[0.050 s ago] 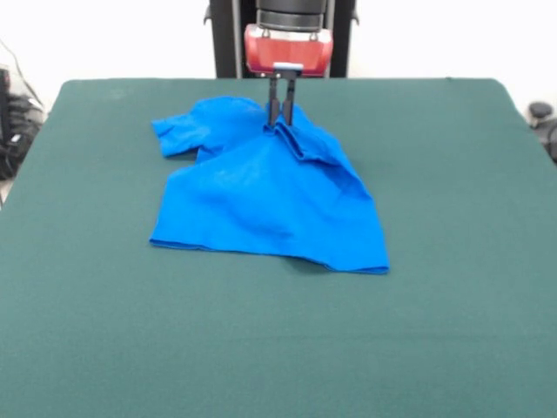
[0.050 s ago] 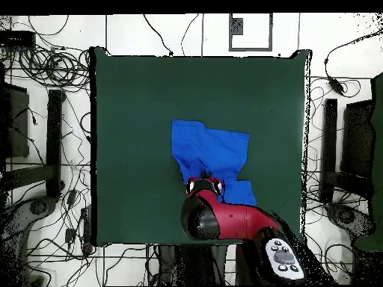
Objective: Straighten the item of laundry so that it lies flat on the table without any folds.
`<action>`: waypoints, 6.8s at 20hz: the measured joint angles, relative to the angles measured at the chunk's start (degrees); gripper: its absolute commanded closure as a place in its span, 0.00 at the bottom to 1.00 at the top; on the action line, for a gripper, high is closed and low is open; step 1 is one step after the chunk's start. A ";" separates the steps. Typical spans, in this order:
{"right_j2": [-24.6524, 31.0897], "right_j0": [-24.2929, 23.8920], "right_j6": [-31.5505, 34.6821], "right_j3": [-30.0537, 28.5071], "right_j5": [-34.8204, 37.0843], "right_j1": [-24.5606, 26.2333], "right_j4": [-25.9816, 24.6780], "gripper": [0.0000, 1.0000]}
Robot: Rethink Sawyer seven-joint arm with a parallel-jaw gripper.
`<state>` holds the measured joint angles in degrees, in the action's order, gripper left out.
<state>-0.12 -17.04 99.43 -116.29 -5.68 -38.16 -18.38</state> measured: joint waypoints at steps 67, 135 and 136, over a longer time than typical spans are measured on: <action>0.29 -3.96 0.00 -0.15 -0.01 1.97 1.56 0.00; 3.02 -4.67 0.00 -1.42 0.01 2.98 -0.77 1.00; 3.47 -4.94 0.00 -1.65 -0.01 2.62 -0.76 1.00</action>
<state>3.35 -21.98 99.43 -117.94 -5.69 -35.54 -19.14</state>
